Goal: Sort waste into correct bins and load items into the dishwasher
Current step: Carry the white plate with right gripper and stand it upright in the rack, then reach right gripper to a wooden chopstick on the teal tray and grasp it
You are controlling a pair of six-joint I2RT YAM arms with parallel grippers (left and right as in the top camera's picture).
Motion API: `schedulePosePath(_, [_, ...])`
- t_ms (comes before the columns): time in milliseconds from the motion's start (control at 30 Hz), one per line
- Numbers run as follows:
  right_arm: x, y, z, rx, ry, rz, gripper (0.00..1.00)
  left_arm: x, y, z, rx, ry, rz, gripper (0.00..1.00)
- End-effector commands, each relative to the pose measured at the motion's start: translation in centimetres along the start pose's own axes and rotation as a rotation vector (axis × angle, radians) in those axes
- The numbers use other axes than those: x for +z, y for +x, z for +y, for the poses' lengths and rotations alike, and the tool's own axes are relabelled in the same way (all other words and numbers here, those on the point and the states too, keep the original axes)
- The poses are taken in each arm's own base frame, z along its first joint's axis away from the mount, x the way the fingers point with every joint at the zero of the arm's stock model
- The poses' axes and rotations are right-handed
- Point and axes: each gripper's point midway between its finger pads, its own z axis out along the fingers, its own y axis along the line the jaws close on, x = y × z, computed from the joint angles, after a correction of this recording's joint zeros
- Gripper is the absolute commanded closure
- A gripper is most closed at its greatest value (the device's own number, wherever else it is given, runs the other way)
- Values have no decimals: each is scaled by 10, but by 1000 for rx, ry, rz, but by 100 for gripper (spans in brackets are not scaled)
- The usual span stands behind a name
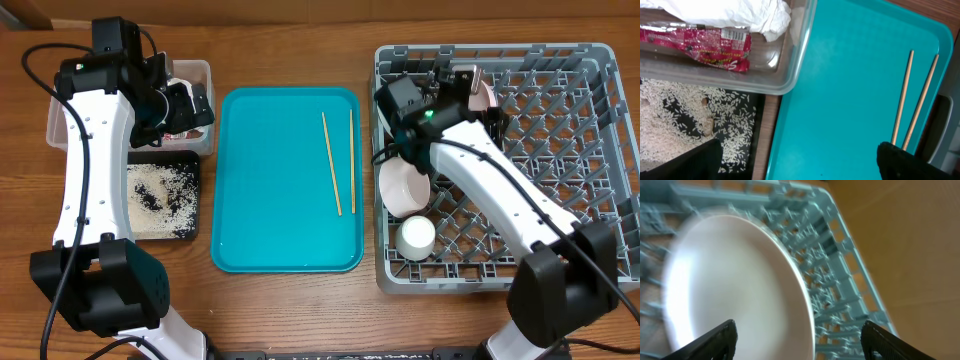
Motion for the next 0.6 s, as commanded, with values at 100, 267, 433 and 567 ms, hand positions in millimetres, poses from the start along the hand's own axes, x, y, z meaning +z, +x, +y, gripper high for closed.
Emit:
schedulePosePath(100, [-101,-62,3,306,-642,41,17,-6,-6,-4,2,12,-21,0])
schedulePosePath(267, [-166,-73,70,299,-1099,91,21,-6,-6,-4,2,13,-21,0])
schedulePosePath(433, [-186,-44,143,179,-1136,143,26,-6,-6,-4,2,12,-21,0])
schedulePosePath(567, [-181,-5,192,66,-1096,225,30,-6,-6,-4,2,13,-21,0])
